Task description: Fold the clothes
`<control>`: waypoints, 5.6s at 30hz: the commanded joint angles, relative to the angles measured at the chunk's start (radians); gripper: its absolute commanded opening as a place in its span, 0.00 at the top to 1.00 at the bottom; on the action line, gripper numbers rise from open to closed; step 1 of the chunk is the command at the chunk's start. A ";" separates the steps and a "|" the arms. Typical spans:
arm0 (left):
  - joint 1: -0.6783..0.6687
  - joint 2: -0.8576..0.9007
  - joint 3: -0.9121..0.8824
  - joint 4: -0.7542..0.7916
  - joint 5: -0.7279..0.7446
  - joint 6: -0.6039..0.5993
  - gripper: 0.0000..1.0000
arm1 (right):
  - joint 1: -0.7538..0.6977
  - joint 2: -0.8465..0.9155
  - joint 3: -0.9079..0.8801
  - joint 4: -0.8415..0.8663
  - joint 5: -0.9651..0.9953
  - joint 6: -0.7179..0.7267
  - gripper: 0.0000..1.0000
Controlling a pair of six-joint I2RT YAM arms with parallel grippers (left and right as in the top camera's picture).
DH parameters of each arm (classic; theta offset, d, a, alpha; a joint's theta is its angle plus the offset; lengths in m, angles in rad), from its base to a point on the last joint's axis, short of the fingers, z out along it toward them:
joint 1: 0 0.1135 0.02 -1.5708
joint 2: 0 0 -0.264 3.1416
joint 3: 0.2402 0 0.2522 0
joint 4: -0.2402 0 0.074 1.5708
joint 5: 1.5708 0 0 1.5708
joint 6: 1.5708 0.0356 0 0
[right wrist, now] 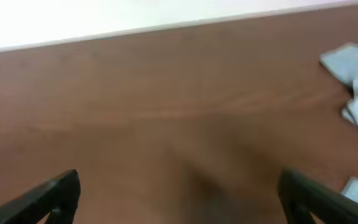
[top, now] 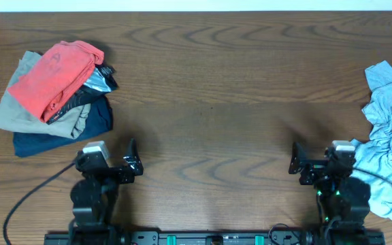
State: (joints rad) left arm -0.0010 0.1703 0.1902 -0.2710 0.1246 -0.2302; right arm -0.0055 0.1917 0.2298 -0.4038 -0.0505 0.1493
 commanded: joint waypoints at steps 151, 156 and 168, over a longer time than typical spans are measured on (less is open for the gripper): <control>-0.411 1.653 0.857 -0.317 0.119 -0.011 0.94 | -0.238 1.017 0.645 -0.517 -0.065 0.029 0.01; -0.411 1.627 0.887 -0.586 0.548 -0.004 0.94 | -0.238 1.017 0.645 -0.517 -0.064 0.029 0.01; -0.410 1.492 0.893 -0.845 0.656 0.197 0.16 | -0.238 1.017 0.645 -0.517 -0.053 0.029 0.01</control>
State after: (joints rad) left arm -0.4133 1.6737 1.0630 -1.1294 0.9104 -0.0448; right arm -0.2363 1.2171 0.8631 -0.9192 -0.1139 0.1860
